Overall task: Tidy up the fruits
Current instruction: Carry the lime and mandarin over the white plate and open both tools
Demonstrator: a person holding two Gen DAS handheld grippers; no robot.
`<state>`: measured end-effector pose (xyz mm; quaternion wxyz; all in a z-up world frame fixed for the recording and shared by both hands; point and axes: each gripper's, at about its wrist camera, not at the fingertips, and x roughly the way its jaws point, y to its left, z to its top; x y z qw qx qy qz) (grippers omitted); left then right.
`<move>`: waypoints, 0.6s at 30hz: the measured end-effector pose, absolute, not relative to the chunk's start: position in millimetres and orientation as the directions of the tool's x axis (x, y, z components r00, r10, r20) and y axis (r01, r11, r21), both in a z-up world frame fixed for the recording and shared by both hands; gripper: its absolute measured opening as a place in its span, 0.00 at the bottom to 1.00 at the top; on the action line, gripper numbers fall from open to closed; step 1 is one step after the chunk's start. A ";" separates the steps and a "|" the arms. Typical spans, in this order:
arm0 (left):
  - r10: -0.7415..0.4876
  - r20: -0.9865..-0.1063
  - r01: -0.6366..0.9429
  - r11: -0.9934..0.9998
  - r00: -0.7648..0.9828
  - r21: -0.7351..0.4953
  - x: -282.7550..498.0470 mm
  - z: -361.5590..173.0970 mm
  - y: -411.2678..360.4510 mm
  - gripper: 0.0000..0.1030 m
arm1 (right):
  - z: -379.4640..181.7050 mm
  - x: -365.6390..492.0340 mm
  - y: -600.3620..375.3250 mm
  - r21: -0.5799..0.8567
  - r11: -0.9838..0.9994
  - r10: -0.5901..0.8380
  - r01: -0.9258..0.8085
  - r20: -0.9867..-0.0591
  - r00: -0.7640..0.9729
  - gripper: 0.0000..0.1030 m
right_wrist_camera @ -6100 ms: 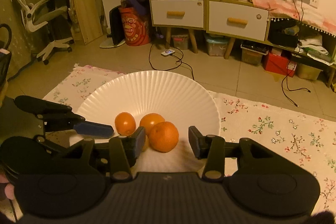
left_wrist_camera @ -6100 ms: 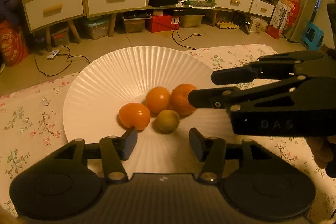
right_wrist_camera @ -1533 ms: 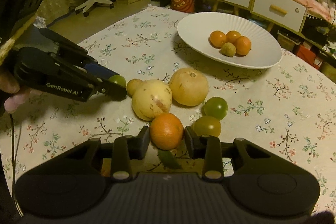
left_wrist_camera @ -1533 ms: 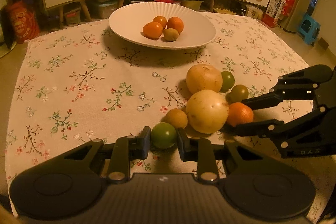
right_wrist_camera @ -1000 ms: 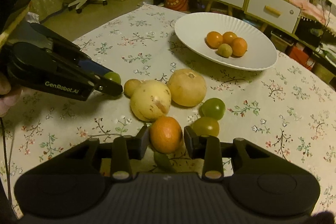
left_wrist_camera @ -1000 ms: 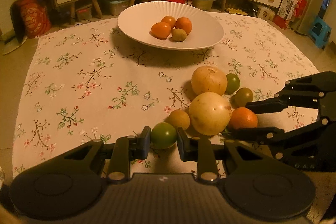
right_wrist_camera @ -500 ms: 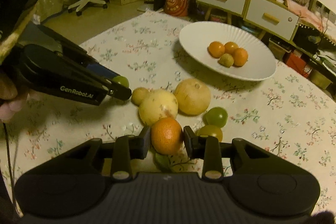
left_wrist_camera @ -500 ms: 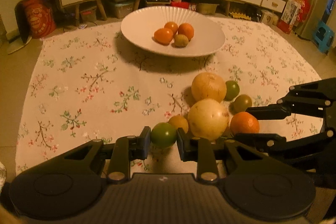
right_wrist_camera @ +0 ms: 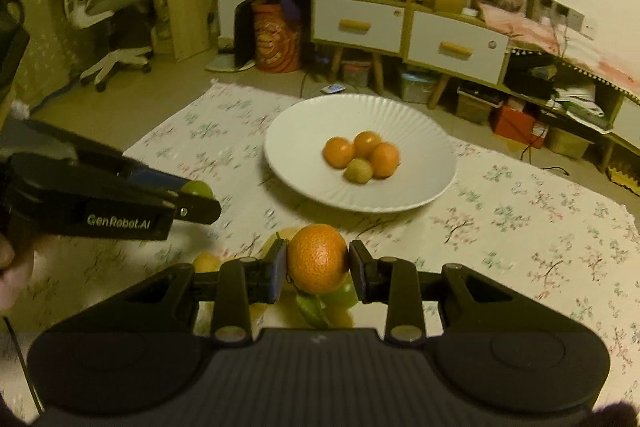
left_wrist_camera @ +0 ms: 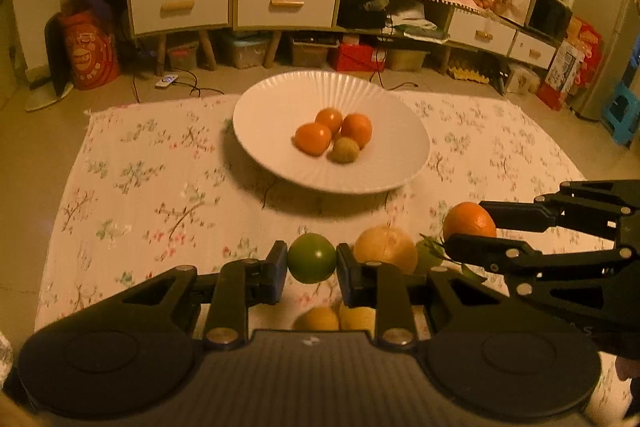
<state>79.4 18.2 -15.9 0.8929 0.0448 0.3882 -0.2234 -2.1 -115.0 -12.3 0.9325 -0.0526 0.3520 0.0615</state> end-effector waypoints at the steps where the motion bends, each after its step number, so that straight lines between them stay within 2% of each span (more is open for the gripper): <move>1: -0.364 -0.710 0.433 0.897 0.603 -0.092 81.7 -14.2 14.8 0.30 | -10.9 1.4 -117.0 -0.054 0.988 0.072 -0.143 -0.659 0.748 0.29; 18: -0.344 -0.707 0.417 0.906 0.618 -0.076 129.6 -12.8 -12.9 0.30 | -10.9 52.5 -161.1 -0.015 1.000 0.006 -0.021 -0.652 0.759 0.29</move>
